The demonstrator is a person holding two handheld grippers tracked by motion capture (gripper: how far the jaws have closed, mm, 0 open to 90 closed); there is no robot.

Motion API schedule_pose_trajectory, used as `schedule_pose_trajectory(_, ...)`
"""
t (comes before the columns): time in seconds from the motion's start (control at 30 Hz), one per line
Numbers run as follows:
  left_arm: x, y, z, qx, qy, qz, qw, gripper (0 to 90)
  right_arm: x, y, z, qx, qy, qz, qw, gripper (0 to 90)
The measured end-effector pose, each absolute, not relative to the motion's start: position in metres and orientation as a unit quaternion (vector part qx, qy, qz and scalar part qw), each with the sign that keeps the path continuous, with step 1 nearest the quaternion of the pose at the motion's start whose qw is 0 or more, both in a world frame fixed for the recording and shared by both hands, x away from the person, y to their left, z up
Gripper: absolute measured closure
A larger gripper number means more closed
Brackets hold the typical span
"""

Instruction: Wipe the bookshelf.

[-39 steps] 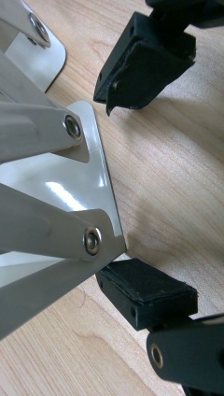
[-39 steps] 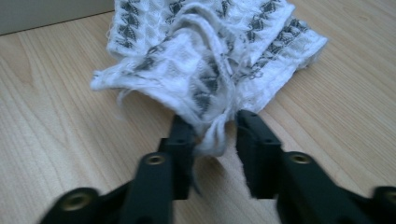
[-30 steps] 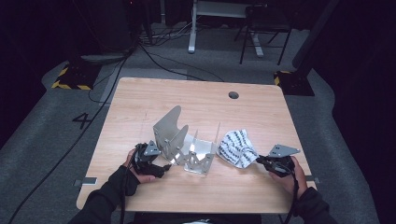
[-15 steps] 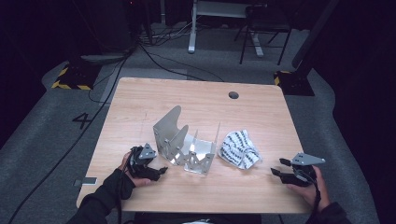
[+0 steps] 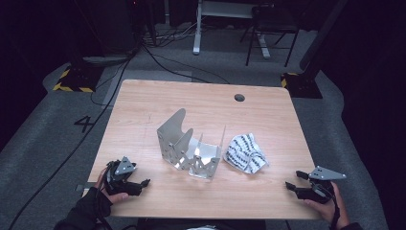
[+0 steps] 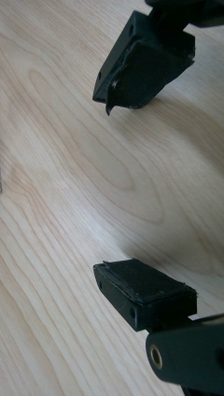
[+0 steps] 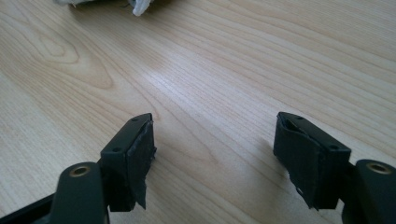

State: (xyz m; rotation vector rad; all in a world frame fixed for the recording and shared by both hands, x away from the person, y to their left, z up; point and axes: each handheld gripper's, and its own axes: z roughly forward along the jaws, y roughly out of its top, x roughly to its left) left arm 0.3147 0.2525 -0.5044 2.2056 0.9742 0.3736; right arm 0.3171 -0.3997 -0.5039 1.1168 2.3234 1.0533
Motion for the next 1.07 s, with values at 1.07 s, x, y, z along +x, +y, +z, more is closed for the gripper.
schedule_pose_trajectory(1.07,0.3142,0.2557,-0.5047,0.853,0.367,0.138,0.346,15.2,0.3209,-0.4000,-0.5040,0.424,0.806,0.365,0.192,28.8)
